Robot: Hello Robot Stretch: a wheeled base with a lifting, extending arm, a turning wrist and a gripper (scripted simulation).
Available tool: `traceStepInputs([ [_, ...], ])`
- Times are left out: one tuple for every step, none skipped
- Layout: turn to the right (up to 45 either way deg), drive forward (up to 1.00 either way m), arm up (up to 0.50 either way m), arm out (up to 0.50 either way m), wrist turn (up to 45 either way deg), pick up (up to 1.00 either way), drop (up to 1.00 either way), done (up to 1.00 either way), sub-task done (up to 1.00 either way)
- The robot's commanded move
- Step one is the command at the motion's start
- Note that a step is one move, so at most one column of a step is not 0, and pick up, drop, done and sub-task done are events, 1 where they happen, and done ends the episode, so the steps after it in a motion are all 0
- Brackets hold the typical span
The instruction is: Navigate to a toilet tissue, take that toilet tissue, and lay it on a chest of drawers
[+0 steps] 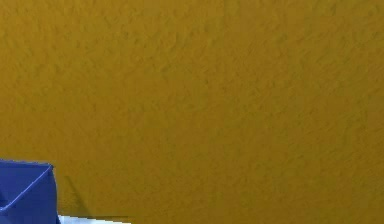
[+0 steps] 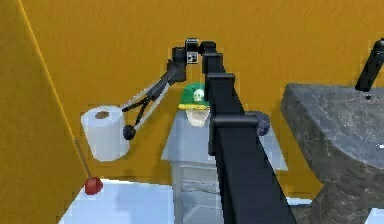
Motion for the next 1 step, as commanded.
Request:
traceStepInputs([
  [0.0, 0.0, 0.0, 0.0, 45.0, 0.0, 0.0, 0.0, 0.0],
])
